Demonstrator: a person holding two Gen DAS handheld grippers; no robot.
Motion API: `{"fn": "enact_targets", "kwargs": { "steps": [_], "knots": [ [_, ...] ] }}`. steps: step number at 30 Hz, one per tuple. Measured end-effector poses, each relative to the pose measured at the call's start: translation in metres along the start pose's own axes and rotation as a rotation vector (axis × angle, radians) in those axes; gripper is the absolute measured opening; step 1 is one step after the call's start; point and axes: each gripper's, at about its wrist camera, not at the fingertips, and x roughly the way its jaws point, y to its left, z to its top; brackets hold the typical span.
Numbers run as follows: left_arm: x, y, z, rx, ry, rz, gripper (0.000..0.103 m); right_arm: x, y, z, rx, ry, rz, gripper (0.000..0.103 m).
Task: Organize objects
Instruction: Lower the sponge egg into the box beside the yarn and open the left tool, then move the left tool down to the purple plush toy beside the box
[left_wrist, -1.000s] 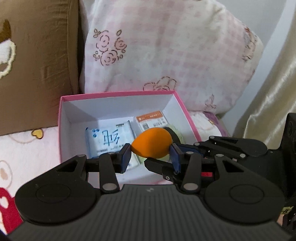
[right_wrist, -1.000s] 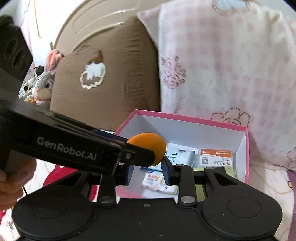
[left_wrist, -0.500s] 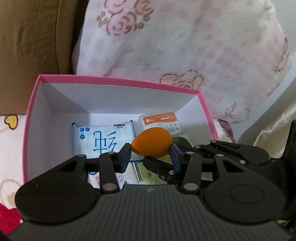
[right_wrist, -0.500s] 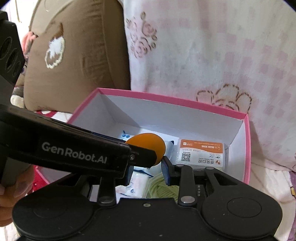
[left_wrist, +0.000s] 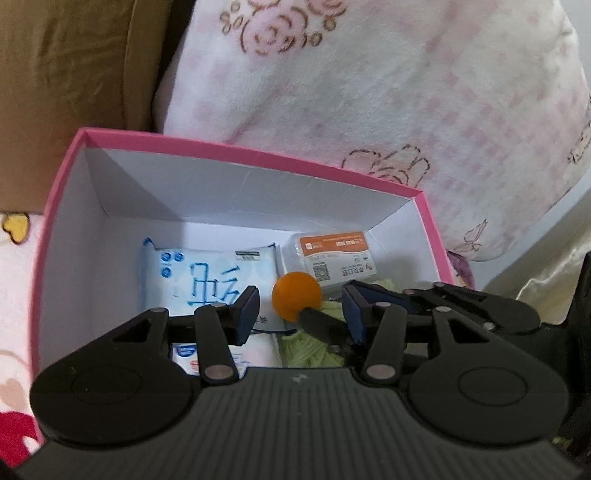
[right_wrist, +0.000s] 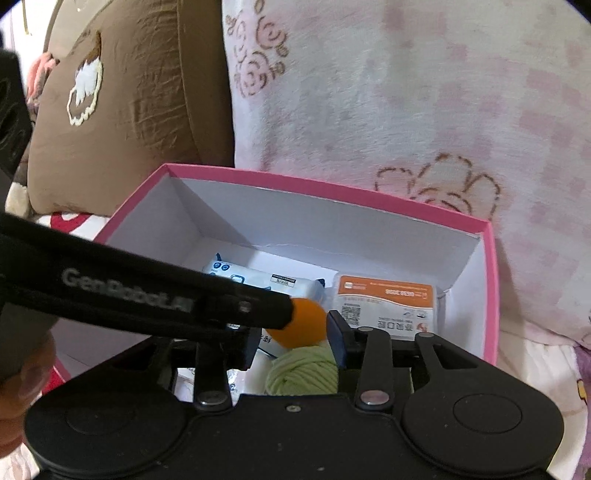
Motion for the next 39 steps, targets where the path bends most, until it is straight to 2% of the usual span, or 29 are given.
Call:
{"fn": "enact_targets", "kwargs": {
  "steps": [6,9,13,18,26,29,35,39],
  "knots": [
    [-0.022,-0.005,-0.005,0.050,-0.003,0.050,0.049,-0.030,-0.004,-0.013,0.024,-0.048,0.008,0.044],
    [-0.037,-0.012,-0.011,0.103,0.000,0.096,0.049,-0.054,0.000,-0.021,0.018,-0.078,0.023,0.044],
    [-0.064,-0.019,-0.020,0.138,-0.001,0.120,0.051,-0.087,0.008,-0.031,0.001,-0.104,0.051,0.045],
    [-0.103,-0.031,-0.034,0.183,0.006,0.146,0.060,-0.128,0.023,-0.042,-0.037,-0.125,0.064,0.055],
    [-0.161,-0.050,-0.059,0.233,0.009,0.177,0.075,-0.191,0.046,-0.061,-0.094,-0.173,0.083,0.077],
    [-0.177,-0.054,-0.071,0.249,0.012,0.183,0.080,-0.209,0.054,-0.072,-0.121,-0.182,0.082,0.081],
    [-0.197,-0.059,-0.095,0.270,0.032,0.199,0.087,-0.230,0.066,-0.092,-0.133,-0.173,0.095,0.091],
    [-0.210,-0.060,-0.110,0.289,0.034,0.210,0.096,-0.238,0.071,-0.106,-0.133,-0.165,0.088,0.098]
  ]
}}
